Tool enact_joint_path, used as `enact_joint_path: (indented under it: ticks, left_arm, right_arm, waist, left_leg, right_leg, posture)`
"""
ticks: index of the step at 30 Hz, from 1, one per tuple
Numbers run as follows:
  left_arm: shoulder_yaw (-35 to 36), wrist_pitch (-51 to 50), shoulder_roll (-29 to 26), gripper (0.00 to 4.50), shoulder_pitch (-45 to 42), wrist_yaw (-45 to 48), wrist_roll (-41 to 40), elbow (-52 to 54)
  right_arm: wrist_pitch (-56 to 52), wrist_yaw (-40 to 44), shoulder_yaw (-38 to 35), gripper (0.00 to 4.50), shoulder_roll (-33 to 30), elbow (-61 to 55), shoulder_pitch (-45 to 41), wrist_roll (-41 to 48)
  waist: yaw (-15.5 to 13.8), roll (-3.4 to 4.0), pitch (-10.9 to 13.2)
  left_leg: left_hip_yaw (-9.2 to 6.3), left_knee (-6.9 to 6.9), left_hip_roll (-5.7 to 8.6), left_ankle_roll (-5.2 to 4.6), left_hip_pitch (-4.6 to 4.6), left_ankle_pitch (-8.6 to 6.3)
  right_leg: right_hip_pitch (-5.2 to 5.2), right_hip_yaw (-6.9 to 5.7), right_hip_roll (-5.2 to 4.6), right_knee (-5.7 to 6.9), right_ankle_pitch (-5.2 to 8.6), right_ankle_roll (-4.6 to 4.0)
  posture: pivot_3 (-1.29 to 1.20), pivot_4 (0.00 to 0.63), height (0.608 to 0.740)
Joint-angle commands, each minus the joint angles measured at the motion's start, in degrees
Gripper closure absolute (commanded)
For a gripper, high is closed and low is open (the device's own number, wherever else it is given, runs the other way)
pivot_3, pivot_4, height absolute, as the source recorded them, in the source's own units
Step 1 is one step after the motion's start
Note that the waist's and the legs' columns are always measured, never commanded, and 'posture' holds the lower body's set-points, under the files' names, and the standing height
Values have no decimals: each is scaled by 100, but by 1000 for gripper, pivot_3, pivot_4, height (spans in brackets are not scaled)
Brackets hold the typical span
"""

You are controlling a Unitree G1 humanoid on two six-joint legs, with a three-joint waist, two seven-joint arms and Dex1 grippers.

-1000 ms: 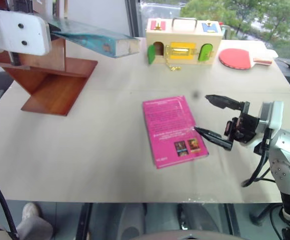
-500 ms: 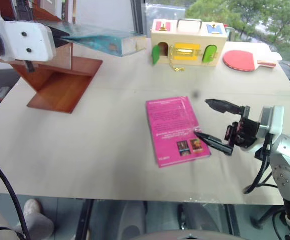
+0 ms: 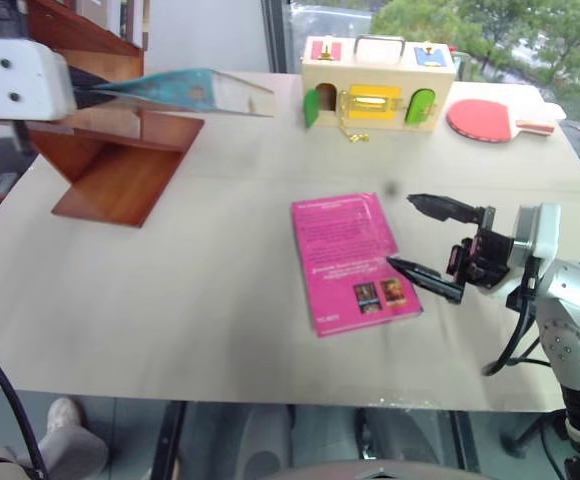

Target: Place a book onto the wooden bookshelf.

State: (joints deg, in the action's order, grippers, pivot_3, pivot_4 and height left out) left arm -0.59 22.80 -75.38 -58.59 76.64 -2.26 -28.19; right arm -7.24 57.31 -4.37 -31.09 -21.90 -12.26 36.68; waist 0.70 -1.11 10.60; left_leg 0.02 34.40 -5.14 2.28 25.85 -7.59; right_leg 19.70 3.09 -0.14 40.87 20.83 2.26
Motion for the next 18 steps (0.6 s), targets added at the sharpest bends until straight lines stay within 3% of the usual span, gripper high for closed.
enact_joint_path:
  ticks: [1,7,13,15,16,18]
  left_arm:
    - [20,425,-295,4451,-366,265,217,-706]
    - [-380,1640,-319,4451,-1073,71,1069,-2374]
    - [-1029,2373,-251,4451,-1812,-920,2310,-3701]
    - [-1145,2421,-241,3699,-1972,-1069,2510,-3898]
    - [-1167,2413,-252,3547,-2008,-1166,2567,-3988]
    - [-1159,2394,-261,2631,-2042,-1321,2629,-4127]
  right_arm:
    - [114,56,-30,0,26,-73,-82,18]
    - [93,42,-53,0,32,-160,-15,36]
    - [70,-61,-59,0,41,-329,147,43]
    - [71,-84,-70,0,39,-366,193,52]
    - [68,-102,-74,0,40,-396,224,55]
    - [69,-121,-80,0,40,-424,264,58]
  waist:
    - [-10,-1,0]
    - [4,-1,0]
    - [18,-3,-1]
    - [19,-3,-1]
    - [20,-3,-1]
    - [18,-3,-1]
  left_leg:
    - [-1,1,0,0,1,0]
    - [0,1,0,0,0,0]
    - [6,-2,-1,-1,-1,0]
    - [9,-2,-1,-1,-1,-1]
    - [10,-2,-1,0,-2,-1]
    - [10,-4,-1,0,-5,0]
  right_leg:
    - [0,-3,0,0,0,0]
    - [1,-1,0,1,0,0]
    - [3,6,1,0,0,1]
    - [3,8,0,-1,0,1]
    - [3,8,0,-1,0,1]
    - [3,8,0,2,1,1]
  posture:
    - [0,150,740]
    - [0,150,740]
    - [0,150,740]
    - [0,150,740]
    - [0,150,740]
    - [0,150,740]
